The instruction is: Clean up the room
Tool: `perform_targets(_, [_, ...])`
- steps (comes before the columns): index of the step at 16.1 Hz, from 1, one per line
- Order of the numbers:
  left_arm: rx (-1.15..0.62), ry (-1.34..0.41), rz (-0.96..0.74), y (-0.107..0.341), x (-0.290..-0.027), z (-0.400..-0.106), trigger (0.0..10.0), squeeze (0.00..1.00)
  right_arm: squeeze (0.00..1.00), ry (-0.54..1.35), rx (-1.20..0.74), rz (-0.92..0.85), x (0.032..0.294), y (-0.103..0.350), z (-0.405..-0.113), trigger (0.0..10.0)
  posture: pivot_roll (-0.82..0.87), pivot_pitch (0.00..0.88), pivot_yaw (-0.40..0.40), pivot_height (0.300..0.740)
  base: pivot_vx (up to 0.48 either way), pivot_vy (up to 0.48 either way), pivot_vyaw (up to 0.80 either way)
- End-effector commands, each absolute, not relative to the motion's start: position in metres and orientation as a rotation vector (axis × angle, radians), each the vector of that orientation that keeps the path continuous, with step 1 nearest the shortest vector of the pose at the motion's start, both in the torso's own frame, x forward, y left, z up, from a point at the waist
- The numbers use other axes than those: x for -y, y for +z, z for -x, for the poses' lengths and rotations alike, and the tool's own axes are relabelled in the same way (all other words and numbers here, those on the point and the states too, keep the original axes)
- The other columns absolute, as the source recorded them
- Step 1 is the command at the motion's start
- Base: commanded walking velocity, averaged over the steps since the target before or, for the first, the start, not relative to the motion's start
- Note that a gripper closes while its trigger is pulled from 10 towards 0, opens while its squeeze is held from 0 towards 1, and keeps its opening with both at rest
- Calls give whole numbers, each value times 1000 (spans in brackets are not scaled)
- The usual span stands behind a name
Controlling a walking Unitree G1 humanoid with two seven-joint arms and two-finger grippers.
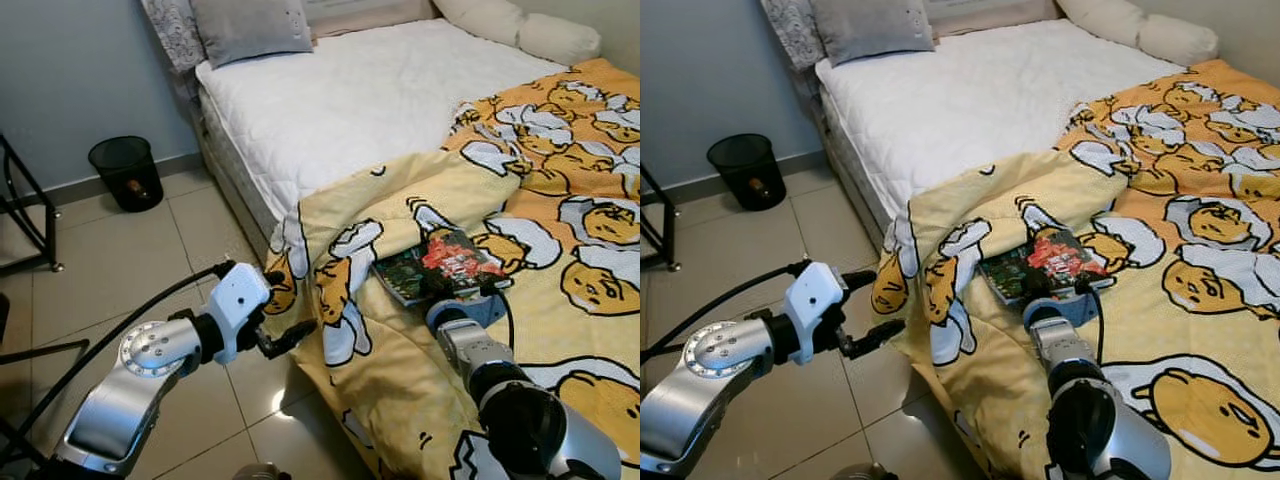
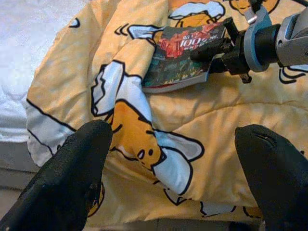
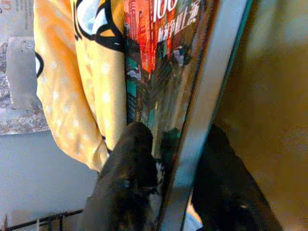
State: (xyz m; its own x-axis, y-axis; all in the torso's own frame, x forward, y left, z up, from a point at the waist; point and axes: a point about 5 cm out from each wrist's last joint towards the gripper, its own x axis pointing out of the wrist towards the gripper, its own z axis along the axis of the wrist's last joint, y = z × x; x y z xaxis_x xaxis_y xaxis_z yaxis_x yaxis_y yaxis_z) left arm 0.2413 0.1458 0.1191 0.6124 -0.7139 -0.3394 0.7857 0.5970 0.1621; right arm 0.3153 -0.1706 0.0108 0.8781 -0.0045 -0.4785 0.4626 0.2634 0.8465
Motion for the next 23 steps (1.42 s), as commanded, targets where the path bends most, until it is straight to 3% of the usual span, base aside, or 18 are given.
perform_targets(1, [-234, -869, -317, 125, -148, -242, 10000, 945, 0, -324, -409, -1287, 168, 17, -321, 0, 213, 0, 12, 740, 0, 0, 0])
perform_targets(8, [-209, -837, -256, 122, -145, -243, 10000, 941, 0, -303, -366, -1246, 182, 21, -322, 0, 146, 0, -12, 740, 0, 0, 0])
perform_targets(13, [-185, -769, -167, 109, -135, -248, 10000, 941, 0, -110, -201, -1041, 204, 42, -318, 0, -28, 0, 50, 740, 0, 0, 0])
perform_targets(15, [-180, -676, -125, 104, -129, -257, 10000, 875, 0, -92, -89, -851, 207, 69, -298, 0, -108, 0, 84, 740, 0, 0, 0])
perform_targets(16, [-158, -564, -111, 103, -131, -265, 10000, 859, 0, -129, -68, -640, 207, 80, -291, 10000, -133, 0, 85, 740, 0, 0, 0])
perform_targets(17, [-135, -444, -100, 102, -134, -271, 10000, 855, 0, -114, -34, -517, 201, 90, -287, 10000, -140, 0, 83, 740, 0, 0, 0])
perform_targets(20, [-96, -366, -155, 102, -132, -269, 10000, 812, 0, -203, -95, -362, 198, 94, -274, 10000, -128, 0, 63, 740, 0, 0, -256])
perform_targets(23, [-104, -303, -171, 99, -139, -269, 10000, 812, 0, -328, -101, -345, 212, 95, -268, 10000, -115, 0, 60, 740, 0, 0, -760])
